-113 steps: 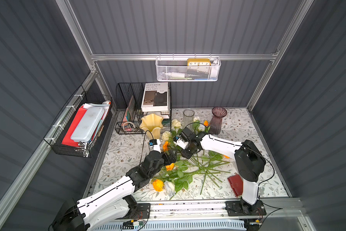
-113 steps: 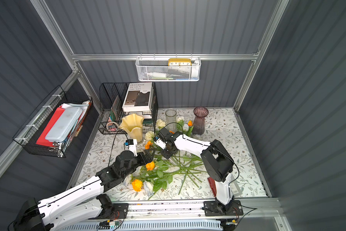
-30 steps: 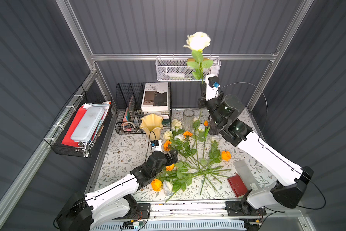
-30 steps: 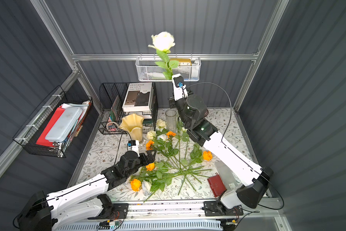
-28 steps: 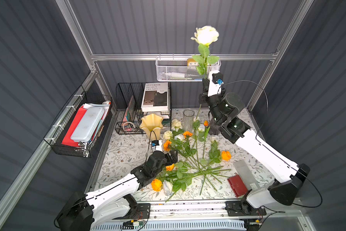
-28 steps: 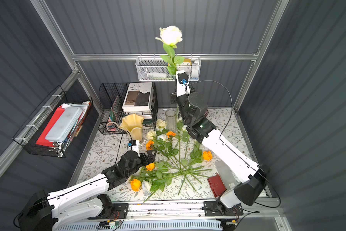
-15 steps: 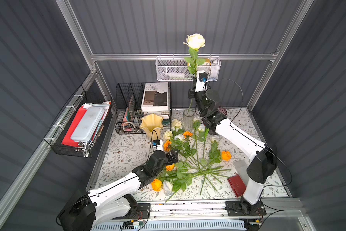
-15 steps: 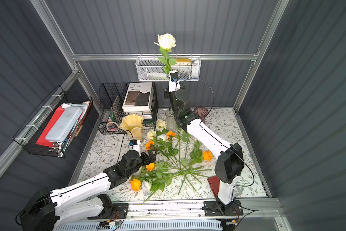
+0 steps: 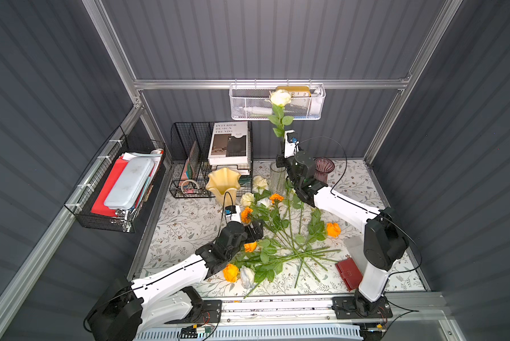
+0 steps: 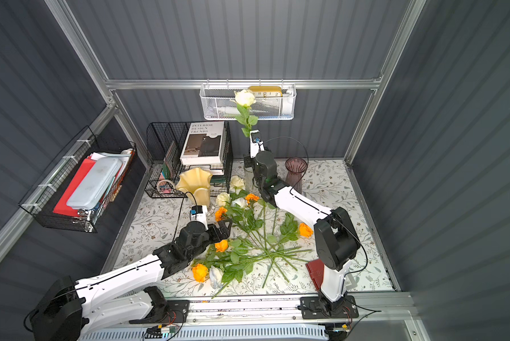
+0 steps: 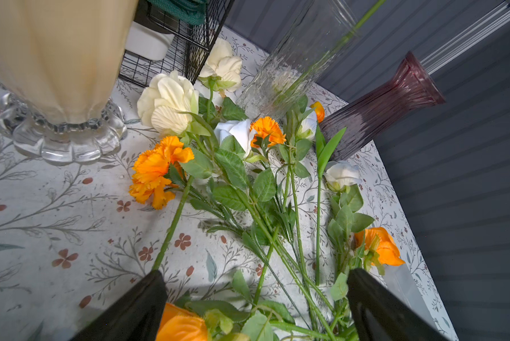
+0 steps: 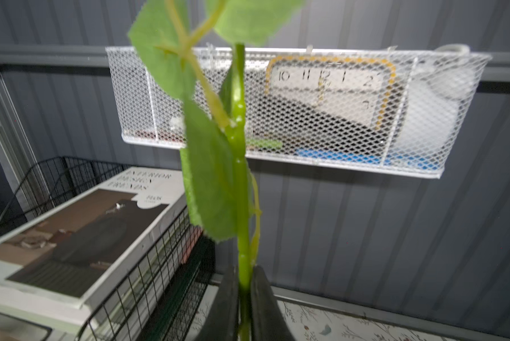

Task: Arrange the flowers in different vases according to their colors
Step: Insert the flower into the vase.

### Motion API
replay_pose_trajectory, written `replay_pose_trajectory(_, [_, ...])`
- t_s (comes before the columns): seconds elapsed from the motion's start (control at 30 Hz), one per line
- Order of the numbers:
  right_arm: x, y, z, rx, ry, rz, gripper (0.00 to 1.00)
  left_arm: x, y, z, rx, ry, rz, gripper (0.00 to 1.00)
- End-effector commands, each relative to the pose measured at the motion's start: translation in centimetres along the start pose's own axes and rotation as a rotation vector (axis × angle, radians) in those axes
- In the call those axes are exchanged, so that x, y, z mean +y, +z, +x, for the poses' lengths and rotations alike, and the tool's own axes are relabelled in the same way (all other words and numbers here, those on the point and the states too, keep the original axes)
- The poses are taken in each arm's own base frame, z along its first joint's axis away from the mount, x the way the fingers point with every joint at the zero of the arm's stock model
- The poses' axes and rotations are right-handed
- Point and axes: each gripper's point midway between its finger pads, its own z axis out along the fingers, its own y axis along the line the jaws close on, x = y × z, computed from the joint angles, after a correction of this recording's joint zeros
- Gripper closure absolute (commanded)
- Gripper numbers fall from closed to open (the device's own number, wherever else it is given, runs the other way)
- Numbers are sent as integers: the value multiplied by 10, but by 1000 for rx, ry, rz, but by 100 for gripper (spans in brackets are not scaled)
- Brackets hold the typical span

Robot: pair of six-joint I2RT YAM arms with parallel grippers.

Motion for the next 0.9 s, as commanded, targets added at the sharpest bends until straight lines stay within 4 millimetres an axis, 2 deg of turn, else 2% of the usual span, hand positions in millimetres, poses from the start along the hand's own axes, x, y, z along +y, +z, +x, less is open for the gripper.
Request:
replay_pose_trajectory(0.0, [-8,-14,-29,-58,50,4,59,-6,0,-13,-38,19,6,1])
replay_pose_trajectory(0.07, [-9,-18,-26,-50,44,1,58,-6,0,-13,-39,22,6,1])
replay_pose_trajectory(0.17, [-11,-20,-23,-38,40,2,77,-6,0,-14,-44,21,7,1])
replay_pose_trajectory(0.3, [-10,-21,-28,-37,56,-19,86,-6,0,-15,-48,21,3,1])
replay_pose_trajectory(0.33, [-9,-22,-29,-41,57,-23,84,-6,0,-16,-49,20,3,1])
replay_pose_trajectory(0.4, [-10,-23,-30,-39,58,-20,68,-7,0,-16,-50,21,5,1])
replay_pose_trajectory(0.47, [-13,-29,-33,-39,67,-20,60,-8,-1,-16,-49,22,6,1])
replay_pose_trajectory(0.6, [-12,-53,-33,40,82,-65,53,-6,0,-15,-42,26,-1,1])
replay_pose_trajectory(0.67, [-6,-70,-19,167,93,-113,52,-6,0,-14,-38,24,0,1])
replay_pose_trajectory(0.73, [-4,-90,7,324,117,-137,52,-7,0,-14,-37,23,4,1])
replay_pose_trajectory(0.87, [-7,-130,90,649,189,-100,53,-6,-3,-11,-36,17,22,1])
